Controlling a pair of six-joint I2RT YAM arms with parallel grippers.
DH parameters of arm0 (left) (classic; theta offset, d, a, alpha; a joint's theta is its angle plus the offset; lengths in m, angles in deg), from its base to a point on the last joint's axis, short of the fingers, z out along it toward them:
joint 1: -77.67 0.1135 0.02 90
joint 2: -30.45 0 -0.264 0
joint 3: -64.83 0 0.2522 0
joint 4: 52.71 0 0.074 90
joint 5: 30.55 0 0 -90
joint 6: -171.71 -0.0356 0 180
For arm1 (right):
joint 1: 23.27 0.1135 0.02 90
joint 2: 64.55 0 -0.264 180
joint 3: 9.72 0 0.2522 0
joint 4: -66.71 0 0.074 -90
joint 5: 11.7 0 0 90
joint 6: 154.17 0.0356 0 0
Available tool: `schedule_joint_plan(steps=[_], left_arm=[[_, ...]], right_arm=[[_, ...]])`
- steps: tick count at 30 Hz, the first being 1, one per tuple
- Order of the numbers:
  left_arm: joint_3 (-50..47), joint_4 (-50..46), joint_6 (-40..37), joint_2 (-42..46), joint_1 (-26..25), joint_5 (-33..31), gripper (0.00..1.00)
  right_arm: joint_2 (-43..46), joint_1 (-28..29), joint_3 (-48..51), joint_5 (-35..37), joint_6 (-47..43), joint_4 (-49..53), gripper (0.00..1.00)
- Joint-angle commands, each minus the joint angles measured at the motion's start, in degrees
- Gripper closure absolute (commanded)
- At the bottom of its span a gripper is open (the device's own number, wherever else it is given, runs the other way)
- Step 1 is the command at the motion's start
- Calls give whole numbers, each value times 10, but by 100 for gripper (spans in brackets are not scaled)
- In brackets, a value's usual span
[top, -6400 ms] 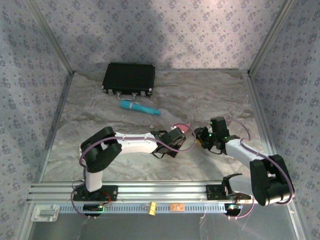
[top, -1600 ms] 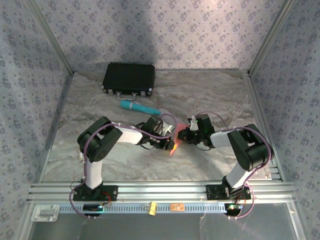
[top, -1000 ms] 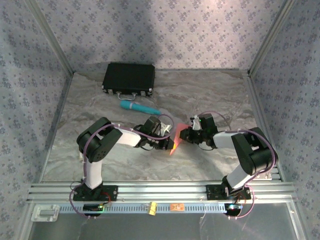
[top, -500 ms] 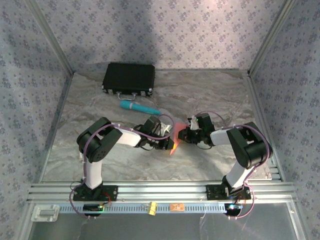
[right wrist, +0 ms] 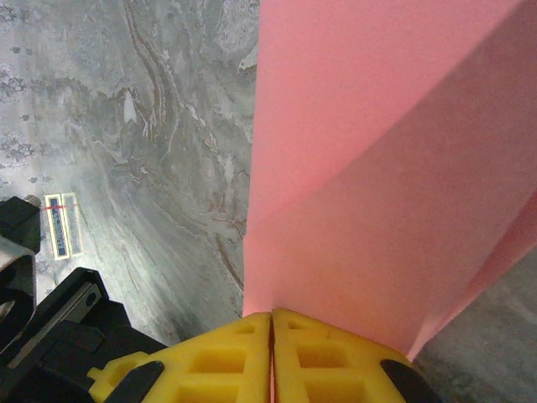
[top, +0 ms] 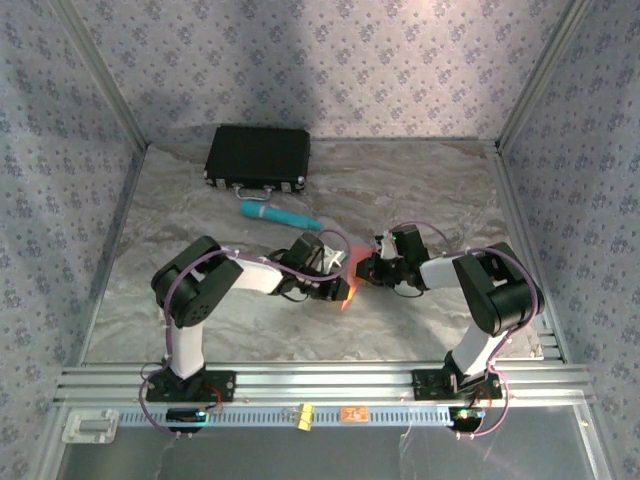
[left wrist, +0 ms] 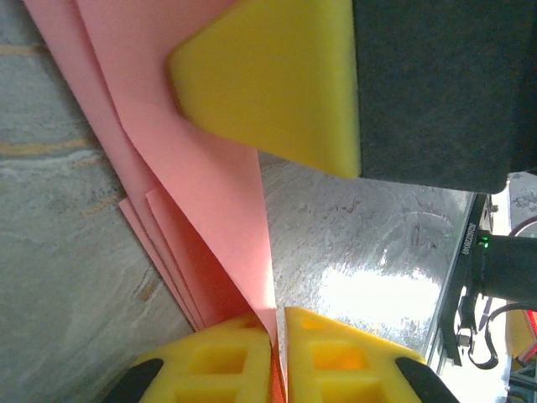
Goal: Fold a paper plane with a square sheet of paper (pick it up from the middle)
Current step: Fold the wing for the fifth time at the center of the table.
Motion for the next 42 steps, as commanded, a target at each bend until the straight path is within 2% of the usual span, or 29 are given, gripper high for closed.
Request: schedule_joint_plan(steps=[1,5,9,13,25,42], left_arm=[[-7,-77,-9,3,-19,7,89],[-8,-78,-10,9,-20,10,89],[-11,-79,-10,24,-19,-1,84],[-6,-79,5,44,-18,-35,74],[-11,-23,58,35,-2,-40,73],[8,-18,73,27,5,-30,76]], right_arm=[[-30,0,-1,53,-8,38,90],[-30,0,-1,56,-9,41,90],[-29,1,0,56,-10,45,90],[-26,1,2,57,-11,46,90],[-26,1,3,56,-13,46,90],[-27,3,4,55,-10,42,90]])
